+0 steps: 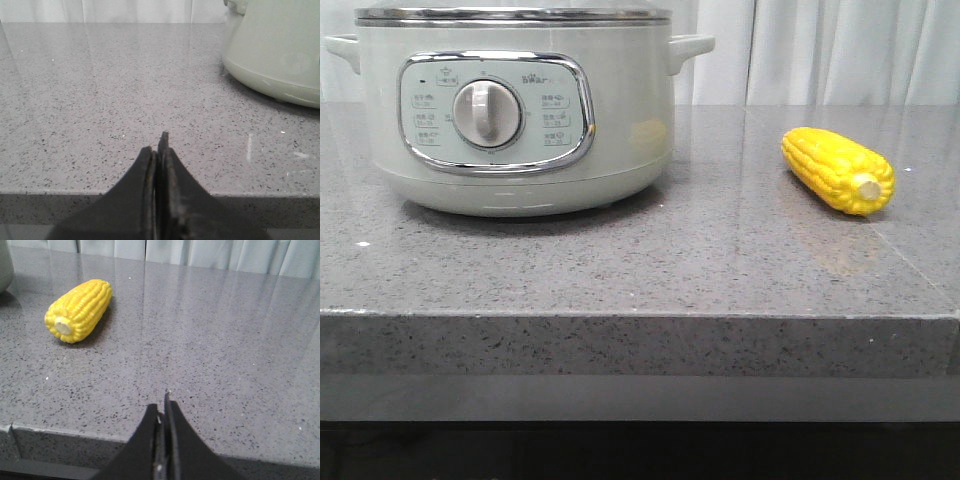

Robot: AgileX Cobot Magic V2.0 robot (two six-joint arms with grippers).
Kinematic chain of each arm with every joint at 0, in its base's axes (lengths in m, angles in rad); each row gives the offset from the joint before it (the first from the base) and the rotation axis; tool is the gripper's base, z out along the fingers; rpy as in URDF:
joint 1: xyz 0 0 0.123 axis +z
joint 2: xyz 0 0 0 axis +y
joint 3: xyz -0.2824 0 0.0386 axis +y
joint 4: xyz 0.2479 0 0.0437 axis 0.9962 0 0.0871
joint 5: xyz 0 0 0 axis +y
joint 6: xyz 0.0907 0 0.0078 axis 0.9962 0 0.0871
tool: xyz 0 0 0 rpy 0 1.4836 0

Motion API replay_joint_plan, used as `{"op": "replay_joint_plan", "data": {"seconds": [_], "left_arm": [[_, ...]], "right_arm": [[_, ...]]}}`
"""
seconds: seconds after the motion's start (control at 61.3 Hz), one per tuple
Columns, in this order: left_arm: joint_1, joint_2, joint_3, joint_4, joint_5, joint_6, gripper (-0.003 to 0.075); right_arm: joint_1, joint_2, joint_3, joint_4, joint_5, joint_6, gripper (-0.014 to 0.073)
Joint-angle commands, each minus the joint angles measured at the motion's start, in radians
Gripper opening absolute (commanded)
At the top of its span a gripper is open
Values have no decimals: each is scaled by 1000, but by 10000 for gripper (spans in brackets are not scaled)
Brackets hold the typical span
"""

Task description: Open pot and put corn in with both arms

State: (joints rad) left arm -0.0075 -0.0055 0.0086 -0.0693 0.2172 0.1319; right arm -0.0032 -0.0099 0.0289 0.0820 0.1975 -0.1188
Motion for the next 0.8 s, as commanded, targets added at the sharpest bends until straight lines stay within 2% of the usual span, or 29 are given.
{"op": "replay_joint_plan", "data": {"seconds": [0.0,0.261,0.392,0.555,0.784], "left_arm": [[-6,-25,0,-12,-83,-3,-18],[0,-14,-46,-39,-179,-6,-18],[-1,50,-177,-39,-98,-12,-18],[-1,243,-382,-39,16,-12,-18],[-1,490,-546,-41,22,-12,-18]], "right_arm": [[-2,-22,-3,0,-80,-7,-69],[-1,-22,-43,0,-100,-7,-69],[-1,-17,-167,0,5,-7,-69],[-2,69,-359,-2,109,-7,-68],[-2,287,-569,-3,145,-7,-67]]}}
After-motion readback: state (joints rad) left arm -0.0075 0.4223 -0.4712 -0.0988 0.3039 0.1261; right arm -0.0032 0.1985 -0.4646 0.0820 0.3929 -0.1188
